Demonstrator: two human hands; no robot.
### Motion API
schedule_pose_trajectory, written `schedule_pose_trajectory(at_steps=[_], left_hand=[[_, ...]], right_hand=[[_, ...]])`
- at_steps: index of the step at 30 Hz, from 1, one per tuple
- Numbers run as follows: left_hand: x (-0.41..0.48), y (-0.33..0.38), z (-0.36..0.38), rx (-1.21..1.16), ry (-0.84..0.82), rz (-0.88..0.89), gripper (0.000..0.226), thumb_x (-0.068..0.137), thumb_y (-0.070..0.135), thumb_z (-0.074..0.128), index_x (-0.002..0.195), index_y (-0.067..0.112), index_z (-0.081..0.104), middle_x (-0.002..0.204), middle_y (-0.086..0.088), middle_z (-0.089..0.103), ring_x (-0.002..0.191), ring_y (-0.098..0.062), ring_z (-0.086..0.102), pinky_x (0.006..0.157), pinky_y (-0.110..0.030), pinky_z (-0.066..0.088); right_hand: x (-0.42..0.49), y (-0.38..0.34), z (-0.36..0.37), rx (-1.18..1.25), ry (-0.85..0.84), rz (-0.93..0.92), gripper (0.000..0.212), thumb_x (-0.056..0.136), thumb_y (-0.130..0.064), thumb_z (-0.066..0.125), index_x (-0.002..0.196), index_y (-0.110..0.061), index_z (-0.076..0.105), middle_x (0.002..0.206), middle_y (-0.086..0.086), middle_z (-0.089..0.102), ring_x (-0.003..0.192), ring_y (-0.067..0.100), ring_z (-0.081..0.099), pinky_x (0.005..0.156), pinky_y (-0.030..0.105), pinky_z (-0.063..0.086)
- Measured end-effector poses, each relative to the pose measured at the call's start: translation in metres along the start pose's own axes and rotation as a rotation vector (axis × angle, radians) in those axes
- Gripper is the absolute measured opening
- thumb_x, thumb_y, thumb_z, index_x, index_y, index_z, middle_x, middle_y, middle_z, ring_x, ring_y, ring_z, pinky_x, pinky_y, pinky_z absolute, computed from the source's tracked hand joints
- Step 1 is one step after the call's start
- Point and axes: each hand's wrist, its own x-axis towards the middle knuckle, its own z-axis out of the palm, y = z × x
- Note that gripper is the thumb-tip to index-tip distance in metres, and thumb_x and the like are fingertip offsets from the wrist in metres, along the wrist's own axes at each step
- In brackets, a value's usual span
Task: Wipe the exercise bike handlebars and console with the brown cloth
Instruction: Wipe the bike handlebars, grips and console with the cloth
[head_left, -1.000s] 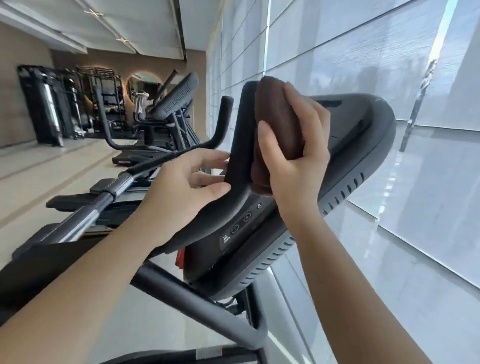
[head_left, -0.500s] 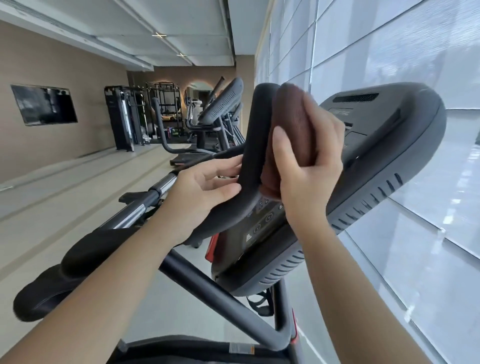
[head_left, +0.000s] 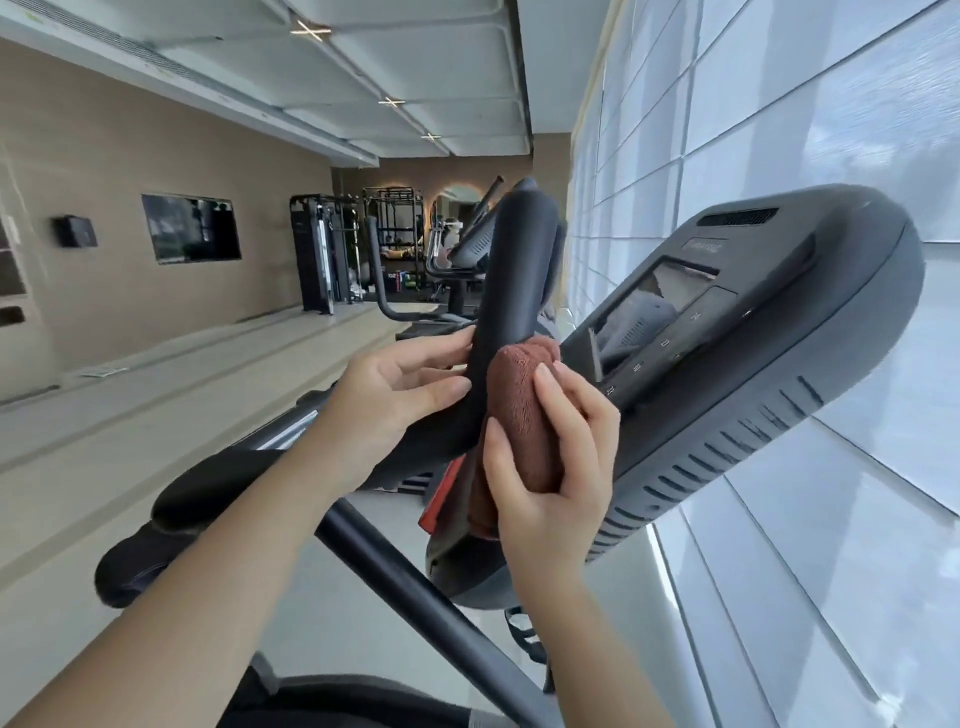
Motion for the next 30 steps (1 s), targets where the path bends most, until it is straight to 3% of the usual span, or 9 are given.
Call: schedule_pose_trajectory(at_steps=[4, 9, 15, 20, 25, 30], left_hand=[[-0.005, -0.004, 0.019, -0.010, 0.030, -0.044, 0.049, 0.071, 0.011, 0.064, 0.120, 0.008, 0.059, 0.117, -0.005, 0.066, 0.107, -0.021, 0.062, 0.085, -0.026, 0.051], [-0.006, 0.006, 0.029, 0.033, 0.152, -0.029, 0.030, 0.068, 0.019, 0.066, 0.096, 0.026, 0.073, 0.102, 0.007, 0.072, 0.096, -0.012, 0.066, 0.076, -0.019, 0.051], [-0.011, 0.021, 0.035, 0.123, 0.284, -0.042, 0.030, 0.076, 0.009, 0.059, 0.105, 0.013, 0.068, 0.105, -0.001, 0.071, 0.099, -0.016, 0.065, 0.077, -0.020, 0.052], [-0.009, 0.034, 0.050, 0.462, 0.441, 0.023, 0.040, 0.083, -0.001, 0.060, 0.108, 0.029, 0.066, 0.103, 0.007, 0.071, 0.100, -0.011, 0.064, 0.082, -0.023, 0.053], [-0.014, 0.026, 0.072, 0.547, 0.493, 0.010, 0.050, 0.081, -0.010, 0.057, 0.108, 0.032, 0.060, 0.095, 0.020, 0.071, 0.091, 0.000, 0.065, 0.073, -0.014, 0.050], [-0.012, 0.031, 0.084, 0.575, 0.526, -0.002, 0.049, 0.081, -0.010, 0.056, 0.116, 0.024, 0.057, 0.108, 0.007, 0.067, 0.096, -0.010, 0.066, 0.083, -0.025, 0.053]], right_hand=[[0.045, -0.004, -0.012, 0.049, 0.066, 0.025, 0.043, 0.081, -0.016, 0.063, 0.123, -0.016, 0.051, 0.122, 0.016, 0.049, 0.119, 0.020, 0.047, 0.104, 0.024, 0.035], [0.091, -0.003, -0.003, 0.219, -0.053, 0.087, 0.045, 0.084, -0.014, 0.061, 0.128, -0.015, 0.052, 0.122, 0.009, 0.049, 0.118, 0.014, 0.047, 0.104, 0.026, 0.037], [0.030, 0.004, 0.002, 0.298, -0.073, 0.074, 0.045, 0.080, -0.012, 0.062, 0.123, -0.020, 0.050, 0.121, 0.018, 0.049, 0.120, 0.017, 0.046, 0.104, 0.021, 0.034], [0.053, 0.015, 0.005, 0.450, -0.094, 0.093, 0.042, 0.081, -0.012, 0.064, 0.120, -0.018, 0.050, 0.120, 0.018, 0.048, 0.119, 0.019, 0.047, 0.104, 0.022, 0.034], [0.091, 0.013, 0.009, 0.540, -0.056, 0.215, 0.045, 0.082, -0.014, 0.065, 0.124, -0.023, 0.050, 0.120, 0.012, 0.049, 0.115, 0.016, 0.049, 0.099, 0.014, 0.035], [0.077, 0.020, 0.005, 0.614, -0.079, 0.207, 0.049, 0.082, -0.009, 0.065, 0.123, -0.027, 0.045, 0.121, 0.014, 0.048, 0.116, 0.013, 0.045, 0.099, 0.013, 0.036]])
